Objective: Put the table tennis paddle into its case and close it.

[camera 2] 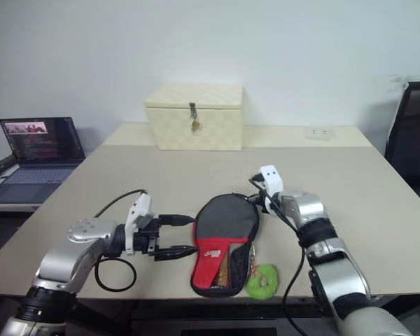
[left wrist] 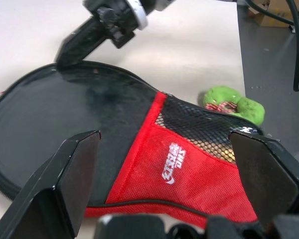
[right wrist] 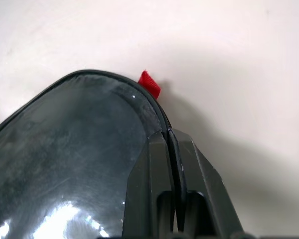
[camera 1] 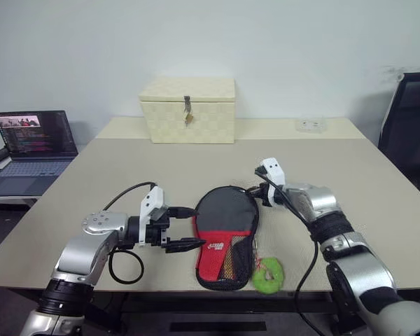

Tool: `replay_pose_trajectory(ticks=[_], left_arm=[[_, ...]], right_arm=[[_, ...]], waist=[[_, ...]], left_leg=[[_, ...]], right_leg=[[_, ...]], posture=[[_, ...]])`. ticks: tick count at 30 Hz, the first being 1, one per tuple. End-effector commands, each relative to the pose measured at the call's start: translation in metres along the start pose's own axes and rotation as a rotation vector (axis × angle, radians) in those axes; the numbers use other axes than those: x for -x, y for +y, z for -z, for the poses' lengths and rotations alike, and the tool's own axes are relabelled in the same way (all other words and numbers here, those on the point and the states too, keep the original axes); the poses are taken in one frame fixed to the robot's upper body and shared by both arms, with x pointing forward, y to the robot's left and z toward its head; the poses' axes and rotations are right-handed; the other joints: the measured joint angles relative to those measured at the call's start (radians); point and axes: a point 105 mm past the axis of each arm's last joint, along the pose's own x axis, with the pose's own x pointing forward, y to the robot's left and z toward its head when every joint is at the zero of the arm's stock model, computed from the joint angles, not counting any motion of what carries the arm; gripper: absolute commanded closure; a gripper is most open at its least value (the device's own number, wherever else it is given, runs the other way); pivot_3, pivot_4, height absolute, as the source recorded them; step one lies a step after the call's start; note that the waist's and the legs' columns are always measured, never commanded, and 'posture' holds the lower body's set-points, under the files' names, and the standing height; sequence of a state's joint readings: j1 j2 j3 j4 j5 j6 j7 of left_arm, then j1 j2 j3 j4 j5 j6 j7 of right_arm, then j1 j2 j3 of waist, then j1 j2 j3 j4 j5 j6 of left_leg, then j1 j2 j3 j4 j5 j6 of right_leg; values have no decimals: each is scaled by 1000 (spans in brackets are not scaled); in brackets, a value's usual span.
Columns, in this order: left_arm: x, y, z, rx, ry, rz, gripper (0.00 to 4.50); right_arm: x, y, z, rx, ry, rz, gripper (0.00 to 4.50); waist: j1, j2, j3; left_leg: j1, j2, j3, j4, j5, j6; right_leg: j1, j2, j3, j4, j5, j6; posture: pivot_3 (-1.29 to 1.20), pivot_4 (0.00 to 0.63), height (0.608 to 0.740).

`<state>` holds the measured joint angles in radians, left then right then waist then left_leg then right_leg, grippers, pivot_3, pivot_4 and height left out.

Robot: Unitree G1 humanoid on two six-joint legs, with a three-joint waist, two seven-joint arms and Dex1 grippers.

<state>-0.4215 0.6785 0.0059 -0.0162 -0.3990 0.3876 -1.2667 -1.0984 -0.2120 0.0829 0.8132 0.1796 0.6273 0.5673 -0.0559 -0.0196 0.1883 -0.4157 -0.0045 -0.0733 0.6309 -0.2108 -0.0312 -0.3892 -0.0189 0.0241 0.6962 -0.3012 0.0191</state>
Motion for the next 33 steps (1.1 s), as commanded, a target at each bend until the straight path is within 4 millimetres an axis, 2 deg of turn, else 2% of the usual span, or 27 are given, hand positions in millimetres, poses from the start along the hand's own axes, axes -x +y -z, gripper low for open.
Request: replay_pose_trajectory(ticks=[1, 9, 12, 15, 17, 19, 23, 29, 33], left_arm=[[3, 0, -12, -58, -23, -10, 0], [-5, 9, -13, -73, -26, -17, 0], [-12, 16, -13, -82, -34, -11, 0], [-24, 24, -13, -97, -36, 9, 0], [-32, 28, -10, -110, -28, 28, 0], [-40, 32, -5, -119, -19, 44, 0], [-58, 38, 3, -117, -10, 72, 0], [-76, 44, 16, -116, 36, 113, 0], [-89, 43, 23, -113, 51, 135, 0]], right_arm=[[-4, 10, -17, 61, -41, -38, 4465], [-12, 16, -18, 84, -47, -53, 4465], [-6, 10, -25, 78, -82, -31, 3822], [6, 5, -40, 37, -141, -32, 2865], [21, 13, -58, -75, -222, -119, 2200], [39, 18, -66, -126, -267, -174, 1536], [76, 22, -46, -80, -247, -209, 165], [142, 50, 11, 79, -64, -347, 165], [163, 56, 49, 139, 70, -356, 165]], waist=[[0, 0, 0], [-3, 0, 0], [-2, 0, 0], [0, 0, 0], [2, 0, 0], [5, 0, 0], [21, 0, 0], [28, 1, 1], [21, 1, 1]], left_leg=[[0, 0, 0, 0, 0, 0], [0, 1, 0, -1, 0, 0], [0, 1, -1, -1, 0, -1], [0, 0, -1, -1, 0, -1], [0, 0, -1, -1, 0, -1], [-1, -1, -1, -1, 0, -1], [-2, -1, -2, -1, 0, -1], [-4, -3, -2, 1, 0, 0], [-3, -2, -2, 1, 0, 0]], right_leg=[[0, 0, 0, 0, 0, 0], [0, 0, 0, 0, 0, -1], [0, 0, 0, 1, 0, -1], [0, 0, -1, 1, 0, -1], [0, 0, -1, 0, 0, -1], [0, 0, -2, 0, 0, -1], [0, 0, -3, -1, -1, -1], [0, 0, -5, -1, -1, 0], [1, 0, -6, -2, -1, 1]], posture=[[0, 150, 740], [0, 150, 740], [0, 150, 740], [0, 150, 740], [0, 150, 740], [0, 150, 740], [0, 150, 740], [0, 150, 740], [0, 150, 740]])
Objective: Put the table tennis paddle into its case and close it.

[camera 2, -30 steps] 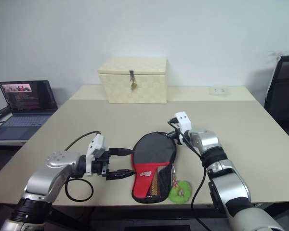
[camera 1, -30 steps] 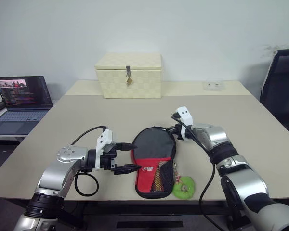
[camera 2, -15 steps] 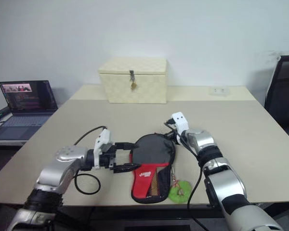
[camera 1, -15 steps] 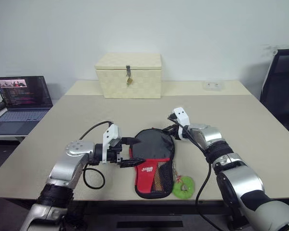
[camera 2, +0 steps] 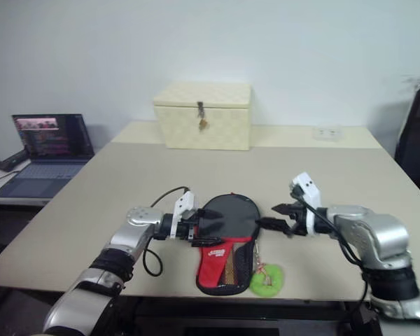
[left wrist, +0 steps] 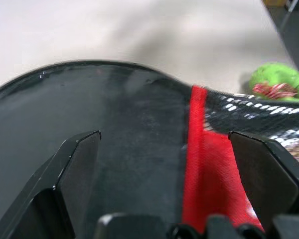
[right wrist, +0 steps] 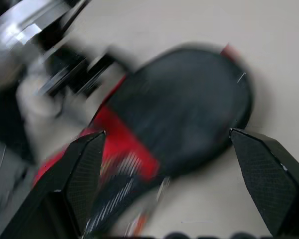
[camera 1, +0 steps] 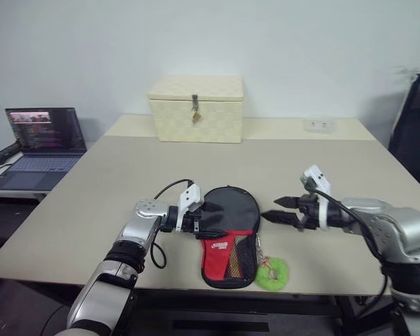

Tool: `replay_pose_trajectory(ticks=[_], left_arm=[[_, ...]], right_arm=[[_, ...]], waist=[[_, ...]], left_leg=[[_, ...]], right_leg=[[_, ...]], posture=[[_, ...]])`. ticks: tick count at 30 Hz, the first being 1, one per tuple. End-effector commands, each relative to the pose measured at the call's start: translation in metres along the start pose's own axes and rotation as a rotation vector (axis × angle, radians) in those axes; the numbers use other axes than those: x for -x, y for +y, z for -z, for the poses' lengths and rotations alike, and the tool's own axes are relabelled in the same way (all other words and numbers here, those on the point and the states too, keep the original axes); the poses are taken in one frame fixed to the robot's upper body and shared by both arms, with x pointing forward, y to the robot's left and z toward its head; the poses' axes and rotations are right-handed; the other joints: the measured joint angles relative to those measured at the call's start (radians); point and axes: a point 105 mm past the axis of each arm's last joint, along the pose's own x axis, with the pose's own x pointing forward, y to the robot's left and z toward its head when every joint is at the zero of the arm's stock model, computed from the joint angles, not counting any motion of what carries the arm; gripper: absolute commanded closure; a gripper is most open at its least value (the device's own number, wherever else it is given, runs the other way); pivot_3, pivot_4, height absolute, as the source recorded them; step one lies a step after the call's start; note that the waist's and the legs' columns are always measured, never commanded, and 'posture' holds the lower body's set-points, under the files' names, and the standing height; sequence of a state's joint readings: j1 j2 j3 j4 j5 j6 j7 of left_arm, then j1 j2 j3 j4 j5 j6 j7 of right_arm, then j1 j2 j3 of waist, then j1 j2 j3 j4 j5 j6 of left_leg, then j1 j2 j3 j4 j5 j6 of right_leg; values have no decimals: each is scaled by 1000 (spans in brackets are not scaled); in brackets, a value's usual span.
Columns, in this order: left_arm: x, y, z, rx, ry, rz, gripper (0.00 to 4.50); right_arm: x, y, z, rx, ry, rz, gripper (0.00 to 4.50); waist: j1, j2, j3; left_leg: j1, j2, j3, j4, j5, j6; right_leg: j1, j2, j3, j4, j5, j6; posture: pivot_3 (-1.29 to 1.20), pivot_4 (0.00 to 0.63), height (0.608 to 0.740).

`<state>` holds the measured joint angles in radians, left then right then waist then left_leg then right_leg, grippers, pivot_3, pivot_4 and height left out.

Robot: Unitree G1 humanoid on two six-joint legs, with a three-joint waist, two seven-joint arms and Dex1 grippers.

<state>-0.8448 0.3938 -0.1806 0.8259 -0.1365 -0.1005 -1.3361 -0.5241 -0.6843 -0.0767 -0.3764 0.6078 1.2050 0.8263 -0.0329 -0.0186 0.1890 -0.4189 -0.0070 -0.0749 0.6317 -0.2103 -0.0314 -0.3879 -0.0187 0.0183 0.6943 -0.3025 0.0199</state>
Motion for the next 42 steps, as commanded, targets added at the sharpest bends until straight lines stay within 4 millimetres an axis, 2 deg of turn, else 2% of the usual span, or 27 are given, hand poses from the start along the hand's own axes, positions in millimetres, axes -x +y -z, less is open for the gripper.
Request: replay_pose_trajectory(ticks=[1, 5, 8, 12, 18, 21, 27, 32, 35, 39, 42], left_arm=[[-11, 0, -3, -42, 2, 32, 0], [-19, -2, -1, -39, 4, 54, 0], [-19, -5, 3, -15, 15, 87, 0], [-17, -8, 9, -2, 30, 109, 0], [-16, -12, 13, 0, 43, 132, 0], [-17, -14, 15, 3, 47, 134, 0], [-21, -15, 18, 10, 54, 138, 0], [-26, -17, 19, 17, 55, 142, 0], [-29, -18, 20, 25, 56, 145, 0], [-34, -18, 20, 39, 51, 143, 0], [-38, -18, 20, 44, 49, 138, 0]], right_arm=[[6, 20, 20, 55, 72, -56, 165], [5, 17, 46, 63, 142, -18, 165], [-6, 9, 60, 77, 170, 29, 165], [-22, 5, 73, 97, 201, 53, 165], [-30, 13, 82, 159, 243, 20, 165], [-29, 10, 88, 220, 275, 31, 783], [-10, 6, 73, 271, 264, 22, 2750], [5, 16, 65, 309, 270, -27, 4486], [10, 29, 65, 361, 286, -83, 4486], [11, 53, 76, 470, 339, -187, 4486], [10, 67, 81, 469, 341, -241, 4486]], waist=[[-2, 0, 0], [-5, -1, 0], [-5, -1, 0], [-5, -1, 0], [-5, -2, 0], [-5, -2, -1], [-1, -2, -1], [1, -2, -1], [3, -2, -1], [8, -2, -1], [10, -2, -1]], left_leg=[[1, 0, 1, 0, 0, 0], [1, 0, 2, 0, 0, 0], [2, 0, 2, 1, 0, 1], [2, 0, 1, 1, 0, 1], [2, 0, 1, 1, 0, 1], [4, 0, 0, 1, 0, 1], [3, 0, 0, 1, 0, 1], [3, 0, -1, 2, 0, 1], [3, 0, -1, 2, 0, 1], [4, -1, -3, 2, 0, 1], [3, -1, -4, 2, 0, 1]], right_leg=[[1, 0, 0, 0, 0, 0], [1, 1, 0, 1, 0, 0], [1, 1, 0, 1, -1, 1], [2, 1, 0, 1, 0, 1], [2, 1, 0, 1, 0, 1], [4, 1, -1, 1, -1, 2], [4, 1, -1, 1, -3, 5], [5, 1, -2, 1, -3, 5], [5, 1, -2, 0, -3, 5], [8, 0, -4, -4, -3, 6], [10, 0, -5, -7, -3, 7]], posture=[[0, 150, 740], [0, 150, 740], [0, 150, 740], [0, 150, 740], [0, 150, 740], [0, 150, 740], [0, 150, 740], [0, 150, 740], [0, 150, 740], [0, 150, 740], [0, 150, 740]])
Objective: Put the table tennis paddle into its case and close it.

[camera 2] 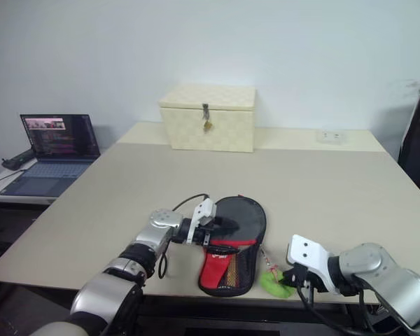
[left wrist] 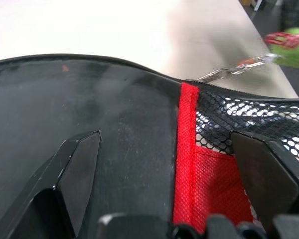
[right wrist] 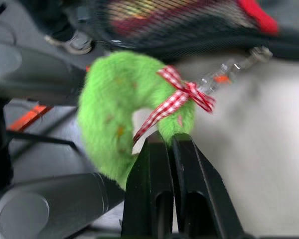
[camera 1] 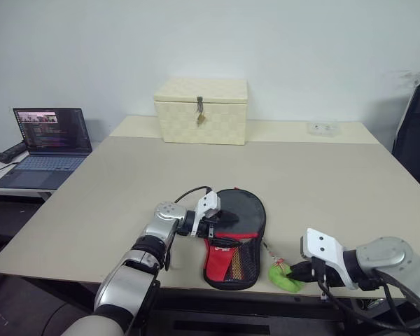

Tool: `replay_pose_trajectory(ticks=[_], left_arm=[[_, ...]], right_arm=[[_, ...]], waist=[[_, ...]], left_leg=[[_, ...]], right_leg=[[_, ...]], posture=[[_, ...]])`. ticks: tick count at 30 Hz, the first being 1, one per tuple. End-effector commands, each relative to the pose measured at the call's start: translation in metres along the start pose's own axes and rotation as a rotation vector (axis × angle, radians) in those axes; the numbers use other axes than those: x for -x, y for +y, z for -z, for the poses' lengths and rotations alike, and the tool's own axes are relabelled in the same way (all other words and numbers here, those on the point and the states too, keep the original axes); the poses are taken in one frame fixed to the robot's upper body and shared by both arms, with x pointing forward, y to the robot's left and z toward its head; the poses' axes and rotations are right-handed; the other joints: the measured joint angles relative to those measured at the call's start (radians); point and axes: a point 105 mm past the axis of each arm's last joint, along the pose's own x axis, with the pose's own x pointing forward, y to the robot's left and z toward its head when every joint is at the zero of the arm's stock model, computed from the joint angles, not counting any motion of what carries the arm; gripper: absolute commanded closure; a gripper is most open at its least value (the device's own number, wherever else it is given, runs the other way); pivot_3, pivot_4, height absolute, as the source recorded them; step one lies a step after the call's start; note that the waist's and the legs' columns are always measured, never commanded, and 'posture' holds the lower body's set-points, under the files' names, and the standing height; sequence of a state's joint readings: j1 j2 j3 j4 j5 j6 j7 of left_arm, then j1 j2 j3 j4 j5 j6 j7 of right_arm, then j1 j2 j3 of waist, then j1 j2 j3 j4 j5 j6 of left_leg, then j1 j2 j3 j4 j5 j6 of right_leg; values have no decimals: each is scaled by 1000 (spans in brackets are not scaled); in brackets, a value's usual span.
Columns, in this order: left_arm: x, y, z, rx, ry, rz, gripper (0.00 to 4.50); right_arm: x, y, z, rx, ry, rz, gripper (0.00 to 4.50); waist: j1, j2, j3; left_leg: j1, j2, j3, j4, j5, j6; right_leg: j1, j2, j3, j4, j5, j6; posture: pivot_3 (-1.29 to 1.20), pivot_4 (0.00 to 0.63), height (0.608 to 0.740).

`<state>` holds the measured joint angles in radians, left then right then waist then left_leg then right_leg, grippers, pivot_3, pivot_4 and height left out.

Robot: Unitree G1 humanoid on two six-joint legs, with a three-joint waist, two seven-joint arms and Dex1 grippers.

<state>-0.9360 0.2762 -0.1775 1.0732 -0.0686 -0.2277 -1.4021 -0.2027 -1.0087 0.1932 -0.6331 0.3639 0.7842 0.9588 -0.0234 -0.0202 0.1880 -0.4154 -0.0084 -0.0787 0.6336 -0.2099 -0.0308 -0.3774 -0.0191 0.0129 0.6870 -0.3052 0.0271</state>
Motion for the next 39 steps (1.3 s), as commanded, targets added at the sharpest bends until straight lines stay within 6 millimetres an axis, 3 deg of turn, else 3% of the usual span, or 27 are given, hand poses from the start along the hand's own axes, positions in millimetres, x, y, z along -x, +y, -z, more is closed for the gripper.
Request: replay_pose_trajectory(ticks=[1, 15, 20, 25, 31, 34, 39], left_arm=[[-7, -5, 14, 32, 50, 9, 0], [-18, -3, 12, 32, 49, -11, 0], [-18, -1, 13, 22, 60, -25, 0], [-17, 0, 13, 16, 60, -38, 0], [-13, 5, 8, 10, 30, -74, 0], [-12, 7, 4, 18, 1, -86, 0], [1, 10, -8, -29, -59, -110, 0]], right_arm=[[-4, 29, -9, 53, -23, -120, 4486], [-4, 93, -23, 80, -63, -373, 4486], [-8, 98, -29, 65, -93, -387, 4486], [-13, 84, -28, 48, -83, -332, 4486], [-9, 64, -36, 32, -112, -285, 2854], [-6, 48, -37, 14, -121, -226, 2854], [-2, -9, -41, -3, -201, 40, 2854]], waist=[[2, 0, 0], [21, 0, -1], [22, 0, -1], [21, 0, -1], [21, 0, -1], [21, 0, -1], [19, 0, -1]], left_leg=[[0, 0, 0, 0, 0, 0], [1, -1, -2, 1, 0, 0], [1, 0, -2, 1, 0, 0], [1, 0, -2, 1, 0, 0], [1, 0, -2, 2, 0, 0], [1, 0, -1, 4, 0, 0], [1, 0, -1, 4, 0, 0]], right_leg=[[1, 0, 0, -1, 0, 0], [4, -1, -2, -6, 2, 3], [5, -1, -2, -6, 2, 3], [5, -1, -2, -6, 2, 3], [5, -1, -2, -6, 2, 3], [5, -1, -1, -6, 2, 4], [5, 0, 0, -5, 2, 4]], posture=[[0, 150, 740], [0, 150, 740], [0, 150, 740], [0, 150, 740], [0, 150, 740], [0, 150, 740], [0, 150, 740]])
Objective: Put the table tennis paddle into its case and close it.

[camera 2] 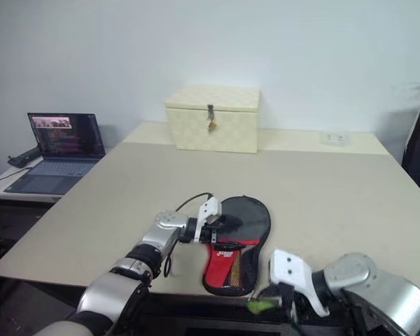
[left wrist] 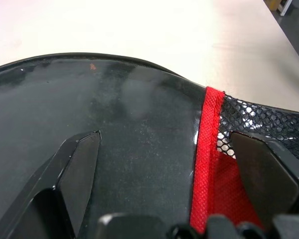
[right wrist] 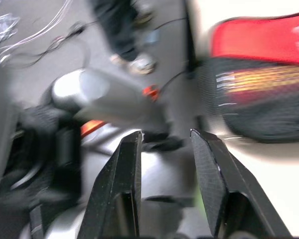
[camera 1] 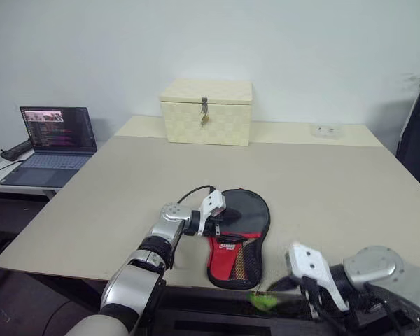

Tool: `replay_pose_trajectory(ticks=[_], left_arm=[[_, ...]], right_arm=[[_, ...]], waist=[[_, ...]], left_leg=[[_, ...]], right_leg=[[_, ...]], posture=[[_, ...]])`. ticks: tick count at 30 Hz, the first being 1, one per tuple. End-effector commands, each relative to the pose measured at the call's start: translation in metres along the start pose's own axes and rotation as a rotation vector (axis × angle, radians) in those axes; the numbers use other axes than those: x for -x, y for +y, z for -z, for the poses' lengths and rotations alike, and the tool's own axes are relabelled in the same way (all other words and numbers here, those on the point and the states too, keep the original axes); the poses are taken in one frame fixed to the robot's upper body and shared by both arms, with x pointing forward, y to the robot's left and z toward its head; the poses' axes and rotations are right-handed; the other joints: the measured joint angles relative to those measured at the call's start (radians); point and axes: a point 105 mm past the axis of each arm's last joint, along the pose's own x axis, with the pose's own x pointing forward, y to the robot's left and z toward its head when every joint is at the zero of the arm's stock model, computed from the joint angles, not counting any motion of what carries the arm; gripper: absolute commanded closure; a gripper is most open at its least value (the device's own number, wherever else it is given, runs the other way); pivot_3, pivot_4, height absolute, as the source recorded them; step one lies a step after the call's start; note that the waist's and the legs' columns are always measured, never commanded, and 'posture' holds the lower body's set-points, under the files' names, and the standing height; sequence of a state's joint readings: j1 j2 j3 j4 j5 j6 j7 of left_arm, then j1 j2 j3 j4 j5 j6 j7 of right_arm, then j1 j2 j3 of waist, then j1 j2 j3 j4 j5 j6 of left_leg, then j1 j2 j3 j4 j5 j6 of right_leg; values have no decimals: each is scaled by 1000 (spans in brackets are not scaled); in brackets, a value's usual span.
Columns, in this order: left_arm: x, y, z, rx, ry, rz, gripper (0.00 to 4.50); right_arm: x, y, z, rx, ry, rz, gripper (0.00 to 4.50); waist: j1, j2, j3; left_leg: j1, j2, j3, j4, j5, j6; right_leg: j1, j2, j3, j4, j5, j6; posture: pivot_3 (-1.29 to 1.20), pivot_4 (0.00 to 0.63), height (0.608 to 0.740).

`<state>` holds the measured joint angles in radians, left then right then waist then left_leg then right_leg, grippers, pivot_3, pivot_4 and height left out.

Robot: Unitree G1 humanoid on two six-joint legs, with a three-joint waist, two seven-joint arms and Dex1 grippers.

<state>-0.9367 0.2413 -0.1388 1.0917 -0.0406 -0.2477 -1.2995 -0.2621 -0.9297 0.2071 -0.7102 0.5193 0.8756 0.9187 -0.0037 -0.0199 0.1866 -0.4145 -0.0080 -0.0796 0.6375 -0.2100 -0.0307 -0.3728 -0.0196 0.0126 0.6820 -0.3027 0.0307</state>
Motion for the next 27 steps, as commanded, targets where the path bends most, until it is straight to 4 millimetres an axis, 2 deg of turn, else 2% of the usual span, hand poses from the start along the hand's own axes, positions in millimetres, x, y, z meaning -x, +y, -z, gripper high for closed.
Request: replay_pose_trajectory(ticks=[1, 3, 5, 10, 14, 17, 22, 25, 27], left_arm=[[13, 2, -11, -36, -58, -17, 0], [33, -1, -28, -68, -128, -33, 0], [50, -8, -37, -74, -166, -60, 0], [82, -28, -34, -24, -176, -236, 0], [100, -45, -37, 18, -195, -355, 0], [115, -50, -34, 32, -169, -432, 0], [129, -47, -36, 18, -125, -469, 0], [140, -45, -29, 23, -88, -508, 0], [142, -40, -34, 25, -109, -534, 0]], right_arm=[[10, -36, -12, 29, -92, 176, 2854], [12, -62, -13, 0, -163, 274, 2854], [12, -77, -11, -38, -212, 303, 2854], [14, -115, -5, -81, -307, 395, 2854], [35, -141, 4, -73, -322, 474, 2854], [57, -161, 11, -68, -307, 531, 2854], [85, -176, 23, -49, -247, 578, 2854], [92, -179, 31, -27, -192, 601, 2854], [94, -180, 29, -8, -175, 599, 2854]], waist=[[-4, 0, 0], [-15, 0, 0], [-28, 0, 1], [-29, 1, 1], [-24, 1, 1], [-22, 1, 1], [-22, 1, 2], [-25, 2, 2], [-26, 2, 2]], left_leg=[[0, 0, 0, 0, 0, 0], [0, 1, 0, -1, 0, 0], [0, 1, -1, -2, 0, 0], [1, 2, -1, -5, 0, 0], [0, 2, -1, -4, 0, 0], [1, 2, -1, -4, 0, 0], [3, 2, 2, -4, 0, 0], [4, 2, 3, -7, 0, 0], [4, 2, 3, -8, 0, 0]], right_leg=[[0, 0, 0, 0, 0, 0], [-1, 0, 2, 0, 3, -5], [-2, 0, 2, 0, 3, -6], [-3, -1, 5, 0, 4, -7], [-3, -2, 5, 0, 4, -7], [-2, -2, 4, 0, 4, -7], [0, -1, 4, 0, 4, -7], [-1, -1, 5, -1, 4, -7], [-2, -1, 6, -1, 4, -8]], posture=[[0, 150, 740], [0, 150, 740], [0, 150, 740], [0, 150, 740], [0, 150, 740], [0, 150, 740], [0, 150, 740], [0, 150, 740], [0, 150, 740]])
